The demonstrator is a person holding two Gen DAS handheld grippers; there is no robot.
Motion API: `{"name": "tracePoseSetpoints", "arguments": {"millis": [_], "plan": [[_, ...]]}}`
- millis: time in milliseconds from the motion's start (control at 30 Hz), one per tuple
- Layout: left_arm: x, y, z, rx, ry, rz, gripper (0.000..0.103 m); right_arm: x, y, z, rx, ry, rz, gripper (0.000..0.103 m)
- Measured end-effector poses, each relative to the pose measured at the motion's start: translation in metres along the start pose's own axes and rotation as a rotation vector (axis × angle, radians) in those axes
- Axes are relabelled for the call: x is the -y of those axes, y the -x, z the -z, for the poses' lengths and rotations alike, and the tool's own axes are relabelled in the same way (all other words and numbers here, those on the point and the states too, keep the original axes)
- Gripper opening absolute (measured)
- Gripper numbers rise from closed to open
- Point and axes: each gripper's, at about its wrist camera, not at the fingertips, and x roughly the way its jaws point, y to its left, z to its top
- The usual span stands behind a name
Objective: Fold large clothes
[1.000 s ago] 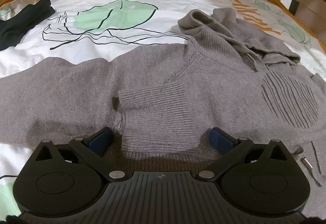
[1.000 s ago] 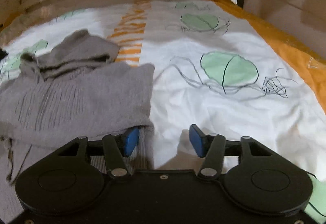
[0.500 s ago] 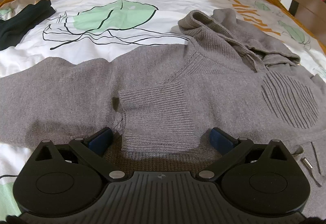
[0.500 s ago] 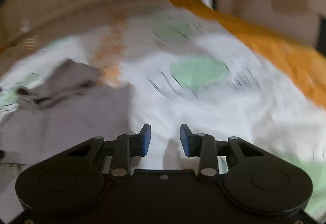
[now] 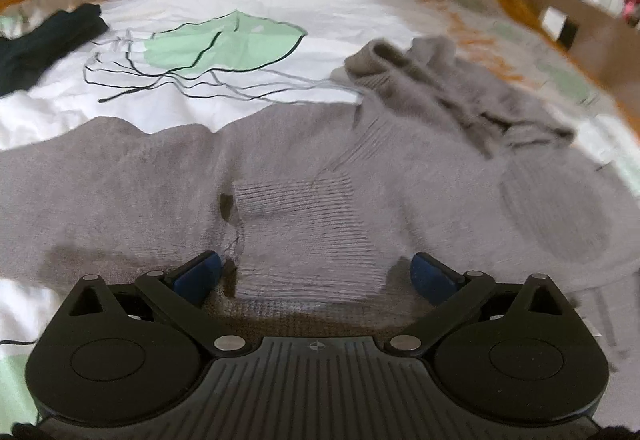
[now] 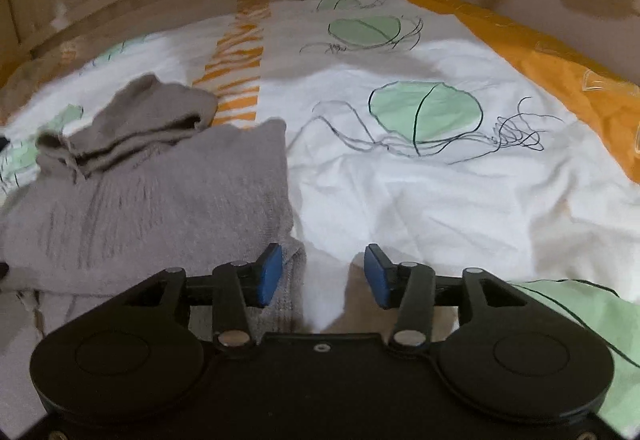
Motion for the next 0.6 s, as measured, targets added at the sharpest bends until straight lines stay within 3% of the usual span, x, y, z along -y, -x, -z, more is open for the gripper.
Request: {"name": "tracePoseSetpoints", "arguments": {"millis": [100, 167, 267, 367, 600], "plan": [[-0.018, 0.015, -0.003, 0.031, 0.065, 0.100, 0.102, -0.009, 0.017, -0.008, 0.065, 0.014, -0.056, 0.078], [-0.030, 0.029, -0.006, 0.062, 0.097, 0.111, 0.102, -0.017, 0.025, -0.013, 0.087, 0.016, -0.105, 0.084], [-0.047, 0.052, -0.013, 0.123, 0.098, 0.078, 0.102, -0.030, 0.032, -0.020, 0.090, -0.008, -0.196, 0.095], [-0.076, 0.069, -0.021, 0.134, 0.118, 0.028, 0.102, -0.049, 0.035, -0.024, 0.079, -0.023, -0.282, 0.103], [-0.173, 0.091, -0.018, 0.125, 0.343, -0.079, 0.102, -0.114, 0.026, -0.017, -0.003, 0.035, -0.437, 0.103]]}}
